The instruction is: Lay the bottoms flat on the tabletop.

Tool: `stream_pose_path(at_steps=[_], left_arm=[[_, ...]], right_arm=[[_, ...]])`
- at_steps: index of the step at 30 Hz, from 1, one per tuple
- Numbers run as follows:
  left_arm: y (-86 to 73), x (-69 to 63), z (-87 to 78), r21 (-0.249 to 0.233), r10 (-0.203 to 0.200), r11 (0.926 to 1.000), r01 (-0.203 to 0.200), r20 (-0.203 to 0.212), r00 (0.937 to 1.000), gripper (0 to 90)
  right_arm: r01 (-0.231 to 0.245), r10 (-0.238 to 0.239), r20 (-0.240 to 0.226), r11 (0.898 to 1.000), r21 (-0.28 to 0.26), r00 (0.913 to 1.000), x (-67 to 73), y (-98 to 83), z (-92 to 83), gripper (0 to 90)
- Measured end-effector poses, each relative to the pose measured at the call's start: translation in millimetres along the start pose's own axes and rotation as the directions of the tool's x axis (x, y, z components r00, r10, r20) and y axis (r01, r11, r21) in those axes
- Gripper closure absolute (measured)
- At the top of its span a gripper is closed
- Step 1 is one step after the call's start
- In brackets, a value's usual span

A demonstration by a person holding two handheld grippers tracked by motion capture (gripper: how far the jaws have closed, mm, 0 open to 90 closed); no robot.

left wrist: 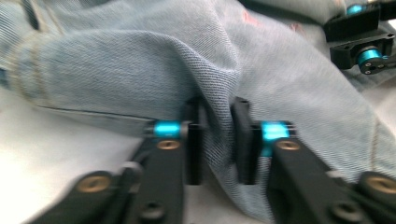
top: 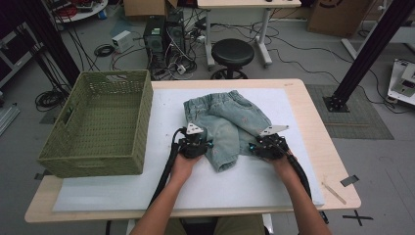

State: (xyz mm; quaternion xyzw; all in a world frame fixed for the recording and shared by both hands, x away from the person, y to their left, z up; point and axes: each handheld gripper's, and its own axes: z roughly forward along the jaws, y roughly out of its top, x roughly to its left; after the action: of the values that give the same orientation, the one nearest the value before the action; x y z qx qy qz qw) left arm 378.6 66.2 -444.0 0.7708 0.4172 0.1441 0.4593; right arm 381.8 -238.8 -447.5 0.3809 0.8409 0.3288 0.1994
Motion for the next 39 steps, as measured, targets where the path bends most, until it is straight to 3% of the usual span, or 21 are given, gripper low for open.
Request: stream_pose_path(at_steps=[4,5,10,13,16,18,20,24,27,34,36,39], left_arm=[[3.8,10.0,-15.1,-0.062,-0.018,0.9979,0.016,-0.033,0.9993,83.8],[4.7,13.8,-19.0,-0.075,-0.023,0.9970,0.020,-0.044,0.9987,83.9],[6.9,37.7,-38.2,-0.126,-0.075,0.9900,0.062,-0.101,0.9920,84.4],[6.9,50.0,-44.1,-0.125,-0.094,0.9890,0.079,-0.115,0.9889,84.4],[5.8,52.3,-42.2,-0.117,-0.081,0.9909,0.065,-0.133,0.9879,84.3],[4.1,51.9,-39.0,-0.114,-0.076,0.9917,0.061,-0.135,0.9879,84.1],[1.4,52.0,-37.0,-0.117,-0.085,0.9907,0.070,-0.133,0.9874,78.9],[-3.3,57.1,-36.4,-0.121,-0.128,0.9858,0.116,-0.101,0.9866,58.6],[-3.5,58.6,-38.8,-0.140,-0.134,0.9828,0.121,-0.091,0.9867,54.4],[-4.1,55.0,-42.3,-0.161,-0.114,0.9814,0.104,-0.054,0.9920,48.9],[-4.9,54.4,-42.9,-0.161,-0.108,0.9820,0.099,-0.048,0.9930,48.1],[-5.8,54.6,-44.7,-0.158,-0.098,0.9834,0.090,-0.043,0.9943,47.5]], right_arm=[[0.012,-0.012,0.025,1.000,0.007,0.9996,-5.2,-0.8,-2.1,87.0],[0.002,-0.002,0.005,1.000,0.006,1.0000,-7.6,-1.2,-2.5,89.7],[0.011,-0.011,0.000,1.000,0.005,0.9999,-11.5,-2.8,-4.2,90.0],[0.010,-0.010,0.001,1.000,0.005,1.0000,-14.5,-4.4,-5.8,90.0],[0.015,-0.016,0.026,1.000,0.014,0.9996,-19.2,-8.1,-9.3,90.0],[-0.006,0.005,0.039,1.000,0.021,0.9992,-25.0,-12.2,-12.0,90.0],[-0.021,0.021,0.034,1.000,0.014,0.9992,-27.4,-14.8,-15.5,90.0],[-0.006,0.006,0.000,0.998,-0.054,1.0000,-17.8,-10.5,-21.1,70.2],[0.012,-0.018,-0.043,0.993,-0.117,0.9989,-6.8,-2.3,-21.8,57.2],[0.084,-0.094,-0.095,0.991,-0.107,0.9910,16.7,18.1,2.8,52.9],[0.097,-0.108,-0.122,0.991,-0.094,0.9866,19.9,22.4,12.1,56.5],[0.147,-0.151,-0.146,0.989,-0.034,0.9777,20.7,27.8,20.2,84.5]])
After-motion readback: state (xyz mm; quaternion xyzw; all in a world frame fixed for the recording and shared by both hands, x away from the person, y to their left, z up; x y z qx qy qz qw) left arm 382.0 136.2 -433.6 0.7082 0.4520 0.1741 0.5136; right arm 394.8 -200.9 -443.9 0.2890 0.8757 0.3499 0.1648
